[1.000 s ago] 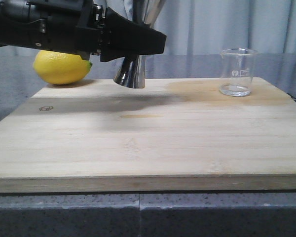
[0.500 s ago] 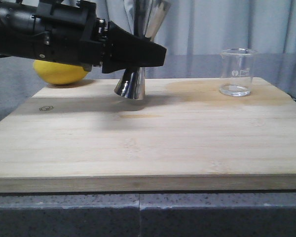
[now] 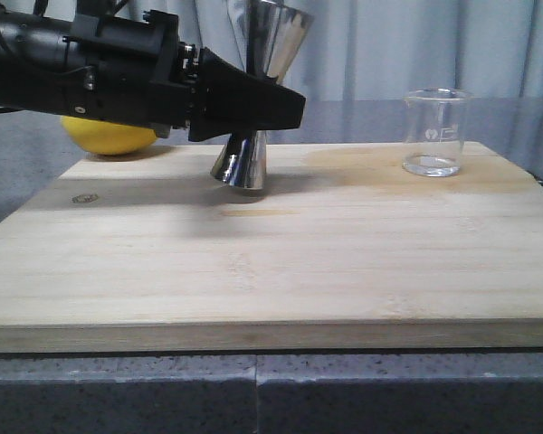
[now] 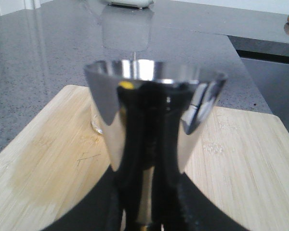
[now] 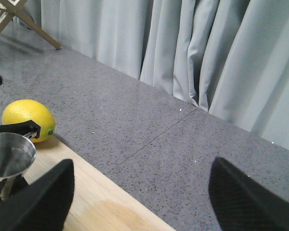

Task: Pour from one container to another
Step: 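Lower the jigger onto the board with the left gripper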

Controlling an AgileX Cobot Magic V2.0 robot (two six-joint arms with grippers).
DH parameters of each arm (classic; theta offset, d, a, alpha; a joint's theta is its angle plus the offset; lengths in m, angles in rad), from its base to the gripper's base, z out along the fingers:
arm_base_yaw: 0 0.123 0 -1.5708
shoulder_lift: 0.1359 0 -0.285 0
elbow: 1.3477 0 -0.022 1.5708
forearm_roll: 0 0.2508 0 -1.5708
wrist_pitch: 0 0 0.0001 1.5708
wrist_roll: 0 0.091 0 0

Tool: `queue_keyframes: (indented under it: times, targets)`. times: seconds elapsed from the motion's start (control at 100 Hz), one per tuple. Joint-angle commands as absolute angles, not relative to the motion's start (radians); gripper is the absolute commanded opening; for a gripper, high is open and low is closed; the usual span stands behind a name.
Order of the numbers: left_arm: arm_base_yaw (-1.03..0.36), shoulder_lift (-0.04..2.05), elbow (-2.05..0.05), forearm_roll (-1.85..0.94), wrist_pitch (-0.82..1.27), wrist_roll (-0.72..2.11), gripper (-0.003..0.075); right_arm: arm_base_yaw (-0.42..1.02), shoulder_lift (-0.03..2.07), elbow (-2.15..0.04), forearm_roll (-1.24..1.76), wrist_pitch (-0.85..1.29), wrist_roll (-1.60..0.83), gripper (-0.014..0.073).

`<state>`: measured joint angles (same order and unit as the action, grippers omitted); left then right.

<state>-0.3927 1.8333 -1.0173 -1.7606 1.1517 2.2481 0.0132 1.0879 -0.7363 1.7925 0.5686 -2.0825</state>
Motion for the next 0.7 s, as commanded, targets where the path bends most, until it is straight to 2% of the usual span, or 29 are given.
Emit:
queue_keyframes:
  times: [0.0,0.69]
  targets:
    - [-0.402,1.791,-1.045,-1.850,1.268,2.237,-0.0019,0.010,1.068,-0.769,1.856,0.593,-2.082,0.0521]
    - [-0.402,1.802,-1.007,-1.850,1.268,2.236,-0.0019,0.010,1.068,-0.769,1.856,0.588,-2.082,0.0521]
